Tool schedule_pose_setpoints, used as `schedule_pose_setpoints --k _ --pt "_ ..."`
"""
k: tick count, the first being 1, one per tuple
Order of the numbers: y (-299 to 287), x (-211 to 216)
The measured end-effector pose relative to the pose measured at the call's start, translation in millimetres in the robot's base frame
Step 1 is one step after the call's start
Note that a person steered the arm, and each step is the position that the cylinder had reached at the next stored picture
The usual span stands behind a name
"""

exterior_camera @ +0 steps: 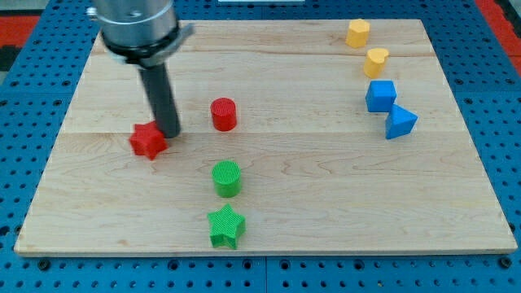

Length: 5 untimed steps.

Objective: Separate the red star from the red circle

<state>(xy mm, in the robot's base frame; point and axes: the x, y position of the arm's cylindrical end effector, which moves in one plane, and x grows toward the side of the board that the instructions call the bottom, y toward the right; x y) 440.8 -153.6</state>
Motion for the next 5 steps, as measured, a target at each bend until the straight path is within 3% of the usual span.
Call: schedule_pose_setpoints --k 1,4,5 --pt "-14 -19" --pt "-97 2" --pt "-88 31"
